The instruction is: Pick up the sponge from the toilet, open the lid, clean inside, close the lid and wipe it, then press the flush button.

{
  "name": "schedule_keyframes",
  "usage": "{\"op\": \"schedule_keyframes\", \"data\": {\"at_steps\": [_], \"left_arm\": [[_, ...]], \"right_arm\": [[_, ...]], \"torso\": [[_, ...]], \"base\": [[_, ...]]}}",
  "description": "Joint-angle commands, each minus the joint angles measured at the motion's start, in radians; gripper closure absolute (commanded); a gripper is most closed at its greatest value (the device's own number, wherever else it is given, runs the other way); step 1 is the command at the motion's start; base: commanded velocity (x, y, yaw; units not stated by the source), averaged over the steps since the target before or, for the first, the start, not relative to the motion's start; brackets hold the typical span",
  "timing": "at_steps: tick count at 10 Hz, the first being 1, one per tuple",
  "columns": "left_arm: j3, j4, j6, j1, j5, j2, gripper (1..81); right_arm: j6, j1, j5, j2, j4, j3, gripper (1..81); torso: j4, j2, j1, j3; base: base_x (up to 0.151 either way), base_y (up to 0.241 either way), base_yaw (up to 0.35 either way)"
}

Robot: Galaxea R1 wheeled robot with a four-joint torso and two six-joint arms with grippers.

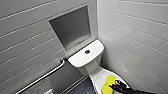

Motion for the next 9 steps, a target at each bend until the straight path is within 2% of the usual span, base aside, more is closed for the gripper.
{"op": "schedule_keyframes", "data": {"at_steps": [1,4,9], "left_arm": [[0.002,-0.002,0.000,0.003,0.093,-0.020,1.0],[0.002,-0.006,0.000,0.003,0.095,-0.018,1.0],[0.002,-0.007,0.000,0.005,0.097,-0.017,1.0]], "right_arm": [[0.002,-0.054,0.113,-0.131,0.065,0.122,81.1],[0.004,-0.122,0.140,-0.146,0.065,0.100,81.1],[0.025,-0.336,0.338,-0.307,0.061,0.235,81.1]], "torso": [[0.000,0.000,0.000,0.000],[0.000,0.000,0.000,0.000],[0.000,0.000,0.000,0.000]], "base": [[0.000,0.000,0.000],[0.000,0.000,0.000],[0.000,0.000,0.000]]}}
